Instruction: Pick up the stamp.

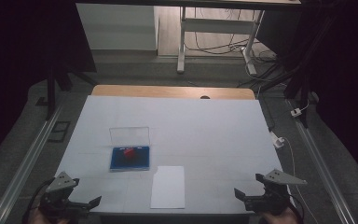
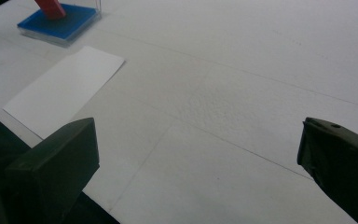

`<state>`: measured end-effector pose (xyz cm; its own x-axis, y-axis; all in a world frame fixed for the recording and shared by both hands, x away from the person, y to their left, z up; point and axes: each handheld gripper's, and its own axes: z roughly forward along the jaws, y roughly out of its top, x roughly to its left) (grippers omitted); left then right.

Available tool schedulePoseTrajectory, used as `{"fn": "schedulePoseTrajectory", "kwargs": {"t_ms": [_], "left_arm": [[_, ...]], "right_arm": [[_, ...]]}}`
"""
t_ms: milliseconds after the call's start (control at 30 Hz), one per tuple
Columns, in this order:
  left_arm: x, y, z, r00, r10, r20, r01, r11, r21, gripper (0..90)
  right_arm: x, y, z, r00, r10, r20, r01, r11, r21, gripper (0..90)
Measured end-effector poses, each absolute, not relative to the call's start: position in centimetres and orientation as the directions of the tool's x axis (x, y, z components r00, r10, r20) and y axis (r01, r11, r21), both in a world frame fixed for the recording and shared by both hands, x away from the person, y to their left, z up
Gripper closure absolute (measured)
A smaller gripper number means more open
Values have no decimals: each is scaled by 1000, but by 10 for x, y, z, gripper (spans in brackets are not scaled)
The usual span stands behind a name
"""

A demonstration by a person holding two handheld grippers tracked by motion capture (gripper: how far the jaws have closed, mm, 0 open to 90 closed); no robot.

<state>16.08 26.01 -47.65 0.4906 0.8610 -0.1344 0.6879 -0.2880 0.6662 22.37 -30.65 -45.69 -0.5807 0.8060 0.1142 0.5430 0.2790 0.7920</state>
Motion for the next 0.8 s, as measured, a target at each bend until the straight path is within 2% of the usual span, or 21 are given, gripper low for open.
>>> {"fn": "schedulePoseTrajectory", "kwargs": {"t_ms": [267,500,800], "left_arm": [[161,256,-477,505,856,-108,689,-325,647,0],[162,258,-478,496,858,-130,701,-307,644,0],[163,260,-477,481,865,-146,713,-288,640,0]], "right_arm": [[224,-303,-458,-617,782,92,542,337,770,0],[226,-306,-458,-606,786,123,557,308,772,0],[226,-303,-458,-618,779,105,550,333,766,0]]}}
